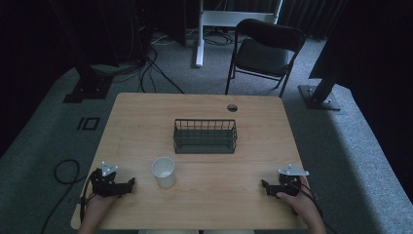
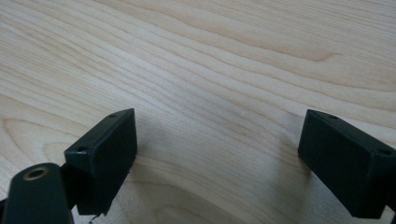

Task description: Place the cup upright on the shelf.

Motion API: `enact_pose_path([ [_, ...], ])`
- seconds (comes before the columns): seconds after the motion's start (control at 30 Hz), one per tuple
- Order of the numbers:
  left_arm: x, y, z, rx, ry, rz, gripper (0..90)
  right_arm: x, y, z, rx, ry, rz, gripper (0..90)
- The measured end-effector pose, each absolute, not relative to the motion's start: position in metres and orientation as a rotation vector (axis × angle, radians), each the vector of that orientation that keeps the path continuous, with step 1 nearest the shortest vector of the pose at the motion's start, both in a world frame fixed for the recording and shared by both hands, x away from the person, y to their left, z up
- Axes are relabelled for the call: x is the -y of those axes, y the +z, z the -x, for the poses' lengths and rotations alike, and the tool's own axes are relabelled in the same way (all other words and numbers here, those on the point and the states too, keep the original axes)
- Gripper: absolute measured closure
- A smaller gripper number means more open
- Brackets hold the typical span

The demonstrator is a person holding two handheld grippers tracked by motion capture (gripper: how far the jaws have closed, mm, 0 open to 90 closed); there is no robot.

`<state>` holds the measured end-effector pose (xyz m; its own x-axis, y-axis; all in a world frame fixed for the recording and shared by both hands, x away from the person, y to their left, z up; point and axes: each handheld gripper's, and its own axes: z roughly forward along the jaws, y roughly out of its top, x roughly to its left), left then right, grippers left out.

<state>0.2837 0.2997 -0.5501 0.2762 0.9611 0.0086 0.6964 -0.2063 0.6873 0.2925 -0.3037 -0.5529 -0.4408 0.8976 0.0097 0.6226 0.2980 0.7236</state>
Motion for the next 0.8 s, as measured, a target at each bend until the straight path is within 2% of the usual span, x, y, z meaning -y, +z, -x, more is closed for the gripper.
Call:
enact_pose_path([
  [0.8,-0.2998,-0.5501,-0.2837,-1.485,0.601,-1.979,0.7,0.3028,-0.5529,-0.2924,-2.166,0.937,-1.367,11.2],
])
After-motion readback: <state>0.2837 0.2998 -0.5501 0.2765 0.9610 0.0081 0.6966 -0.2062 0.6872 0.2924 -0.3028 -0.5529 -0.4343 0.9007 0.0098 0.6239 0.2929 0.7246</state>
